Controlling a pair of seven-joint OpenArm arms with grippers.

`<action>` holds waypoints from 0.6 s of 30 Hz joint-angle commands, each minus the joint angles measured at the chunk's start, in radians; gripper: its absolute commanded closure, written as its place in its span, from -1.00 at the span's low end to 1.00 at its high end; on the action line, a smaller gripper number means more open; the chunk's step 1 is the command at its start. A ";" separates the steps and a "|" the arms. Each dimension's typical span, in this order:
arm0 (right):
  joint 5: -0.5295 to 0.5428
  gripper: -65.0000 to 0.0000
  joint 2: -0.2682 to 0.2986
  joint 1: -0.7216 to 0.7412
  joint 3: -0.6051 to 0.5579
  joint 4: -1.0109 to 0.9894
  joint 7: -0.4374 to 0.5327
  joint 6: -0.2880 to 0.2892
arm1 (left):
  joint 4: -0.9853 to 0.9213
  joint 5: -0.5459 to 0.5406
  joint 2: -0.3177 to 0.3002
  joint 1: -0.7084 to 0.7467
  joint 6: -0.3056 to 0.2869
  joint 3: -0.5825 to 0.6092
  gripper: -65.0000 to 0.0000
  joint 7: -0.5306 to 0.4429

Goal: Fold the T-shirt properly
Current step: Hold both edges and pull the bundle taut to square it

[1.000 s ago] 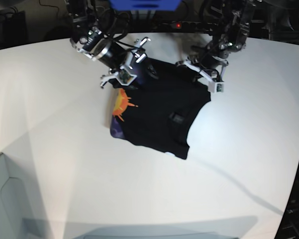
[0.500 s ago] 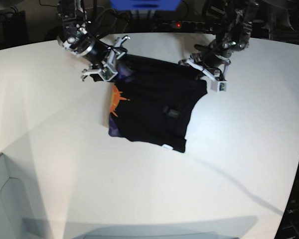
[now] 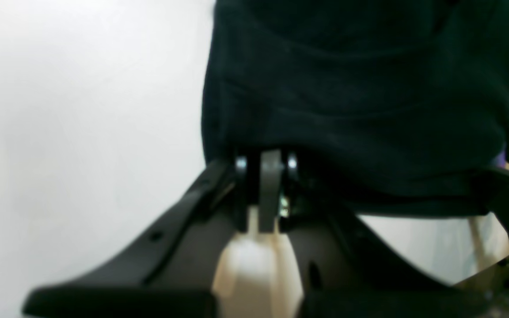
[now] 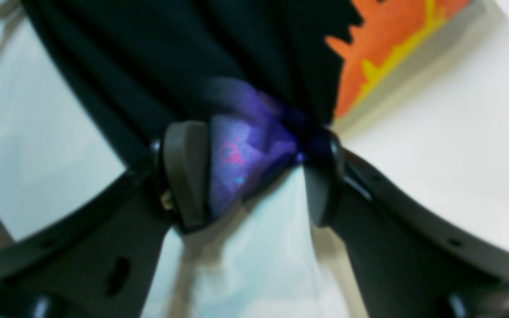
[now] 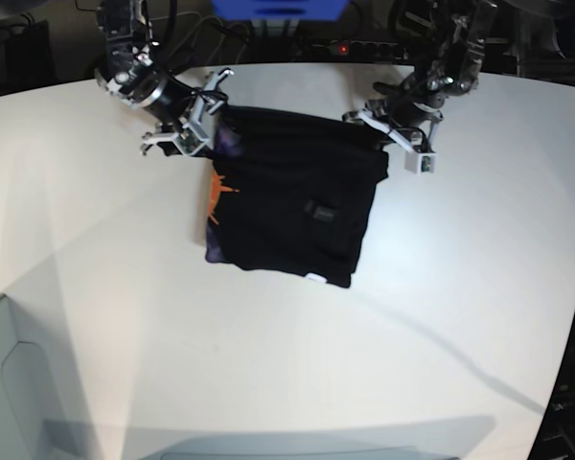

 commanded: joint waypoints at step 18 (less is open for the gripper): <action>-0.022 -0.05 0.003 0.007 0.007 0.012 -0.016 -0.012 | 0.216 0.004 -0.003 0.017 0.019 -0.123 0.34 0.165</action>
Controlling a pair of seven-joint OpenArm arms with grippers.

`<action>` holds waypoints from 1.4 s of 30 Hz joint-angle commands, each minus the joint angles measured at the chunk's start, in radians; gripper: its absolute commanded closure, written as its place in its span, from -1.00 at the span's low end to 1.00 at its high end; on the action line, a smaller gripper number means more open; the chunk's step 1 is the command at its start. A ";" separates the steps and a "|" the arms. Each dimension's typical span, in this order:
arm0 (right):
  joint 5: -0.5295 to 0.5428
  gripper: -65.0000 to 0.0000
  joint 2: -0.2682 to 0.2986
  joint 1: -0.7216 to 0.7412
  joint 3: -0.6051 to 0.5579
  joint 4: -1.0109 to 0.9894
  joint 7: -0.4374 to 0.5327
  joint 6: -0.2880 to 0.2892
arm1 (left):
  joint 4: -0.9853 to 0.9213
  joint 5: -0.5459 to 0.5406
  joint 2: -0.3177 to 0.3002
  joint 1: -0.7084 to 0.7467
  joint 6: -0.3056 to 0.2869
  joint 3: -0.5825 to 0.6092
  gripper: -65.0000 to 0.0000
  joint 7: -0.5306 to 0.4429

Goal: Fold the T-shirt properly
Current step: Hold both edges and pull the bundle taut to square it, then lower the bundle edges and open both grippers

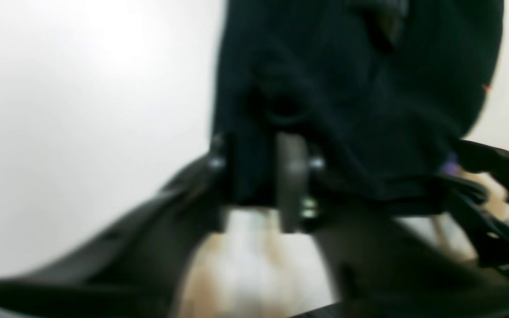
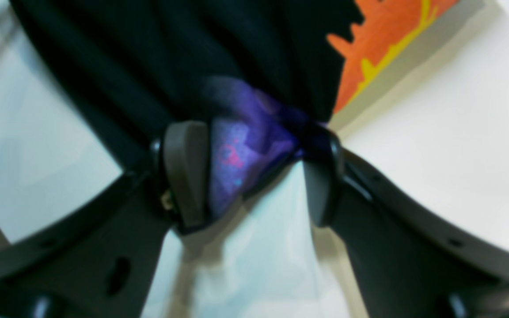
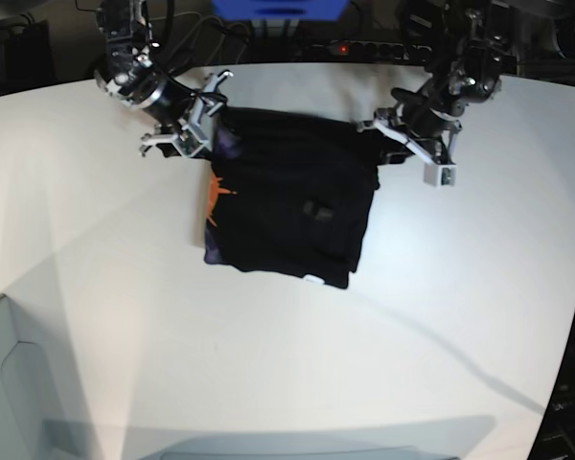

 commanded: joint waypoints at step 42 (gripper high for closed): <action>-0.018 -0.06 0.005 -0.029 0.006 0.243 -0.014 -0.012 | -0.001 -0.244 0.112 0.024 -0.006 -0.176 -0.18 0.016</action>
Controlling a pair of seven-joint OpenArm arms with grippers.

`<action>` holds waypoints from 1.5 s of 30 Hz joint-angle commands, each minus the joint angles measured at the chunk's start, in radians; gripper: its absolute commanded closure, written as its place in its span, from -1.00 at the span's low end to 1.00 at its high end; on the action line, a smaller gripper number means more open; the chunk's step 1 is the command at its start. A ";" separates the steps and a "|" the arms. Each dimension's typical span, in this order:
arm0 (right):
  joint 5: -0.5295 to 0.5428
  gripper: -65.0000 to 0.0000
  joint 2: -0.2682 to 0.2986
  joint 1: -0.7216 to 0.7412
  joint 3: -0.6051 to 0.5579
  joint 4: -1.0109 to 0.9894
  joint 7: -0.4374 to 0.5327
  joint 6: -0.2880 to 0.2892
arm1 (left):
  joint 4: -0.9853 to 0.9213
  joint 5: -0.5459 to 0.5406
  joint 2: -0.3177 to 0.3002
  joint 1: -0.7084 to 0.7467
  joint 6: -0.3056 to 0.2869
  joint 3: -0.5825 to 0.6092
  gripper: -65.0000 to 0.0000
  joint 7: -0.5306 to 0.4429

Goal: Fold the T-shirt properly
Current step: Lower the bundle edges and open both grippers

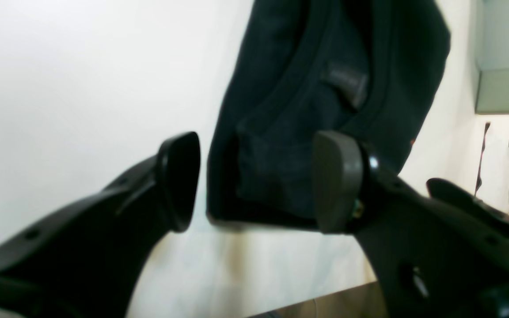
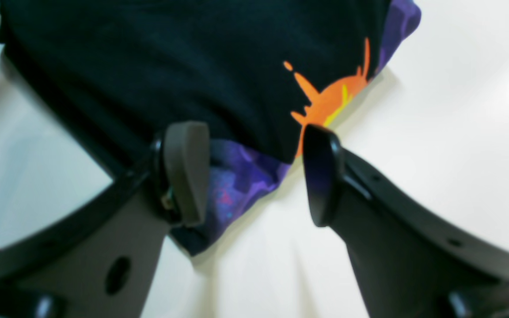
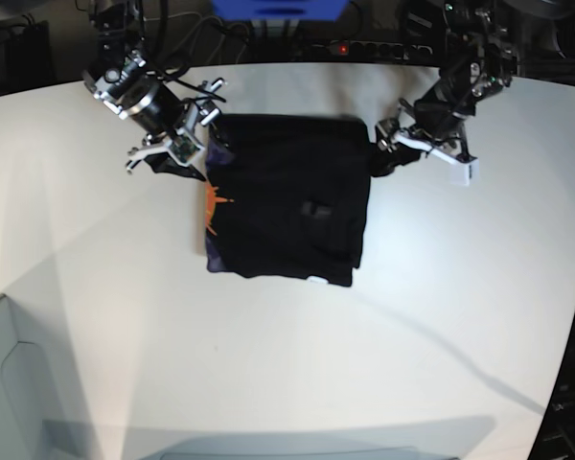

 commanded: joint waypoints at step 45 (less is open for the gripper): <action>0.017 -0.05 -0.053 0.022 -0.034 0.016 0.020 -0.011 | 0.012 -0.003 -0.002 0.156 -0.008 -0.041 1.00 -0.016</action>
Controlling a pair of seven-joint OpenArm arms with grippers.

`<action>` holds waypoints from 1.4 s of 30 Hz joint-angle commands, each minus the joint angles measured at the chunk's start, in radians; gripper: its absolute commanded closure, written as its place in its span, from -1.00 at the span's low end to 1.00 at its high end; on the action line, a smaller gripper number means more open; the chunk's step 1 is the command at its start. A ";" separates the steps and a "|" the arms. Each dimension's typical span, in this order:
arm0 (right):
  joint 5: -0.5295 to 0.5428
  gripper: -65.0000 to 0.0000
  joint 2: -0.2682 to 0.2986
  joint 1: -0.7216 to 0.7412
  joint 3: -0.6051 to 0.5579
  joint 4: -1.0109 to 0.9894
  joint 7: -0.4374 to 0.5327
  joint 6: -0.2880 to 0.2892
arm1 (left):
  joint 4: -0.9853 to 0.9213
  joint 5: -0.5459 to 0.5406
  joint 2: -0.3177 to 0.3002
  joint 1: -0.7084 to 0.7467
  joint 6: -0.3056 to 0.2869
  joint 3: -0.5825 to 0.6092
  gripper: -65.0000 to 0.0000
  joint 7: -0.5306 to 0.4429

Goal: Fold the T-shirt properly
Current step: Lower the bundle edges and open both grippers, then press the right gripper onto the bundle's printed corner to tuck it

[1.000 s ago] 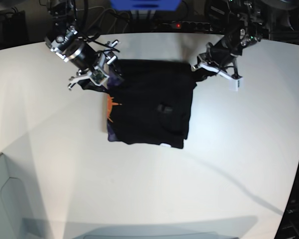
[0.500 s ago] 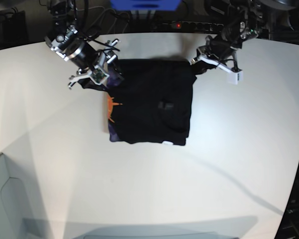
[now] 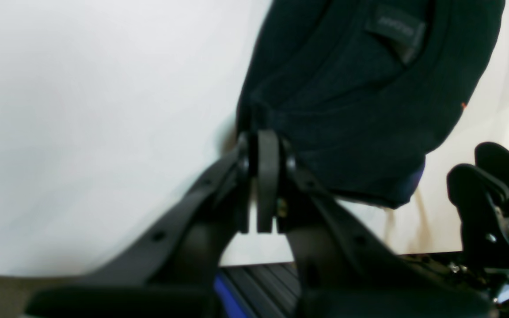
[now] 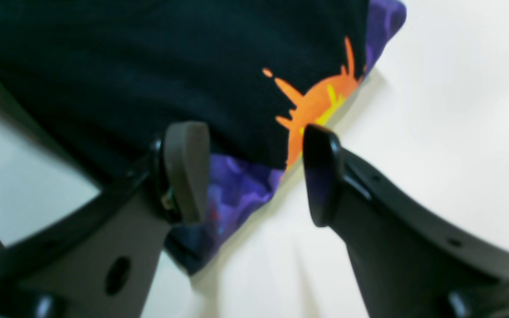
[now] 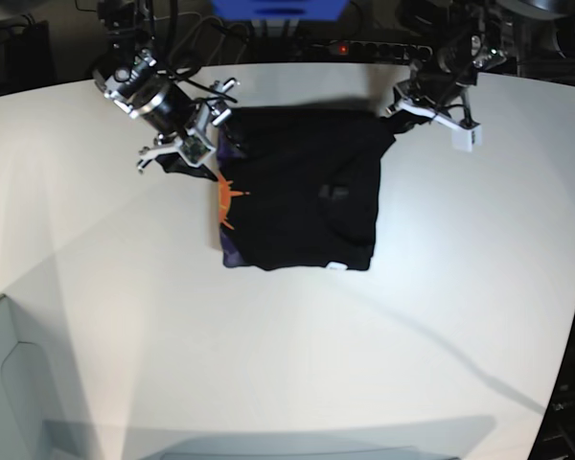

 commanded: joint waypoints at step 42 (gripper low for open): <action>0.021 1.00 -0.184 0.468 -0.146 -0.445 0.036 -0.011 | -0.100 -0.006 -0.008 0.007 -0.007 0.000 1.00 0.002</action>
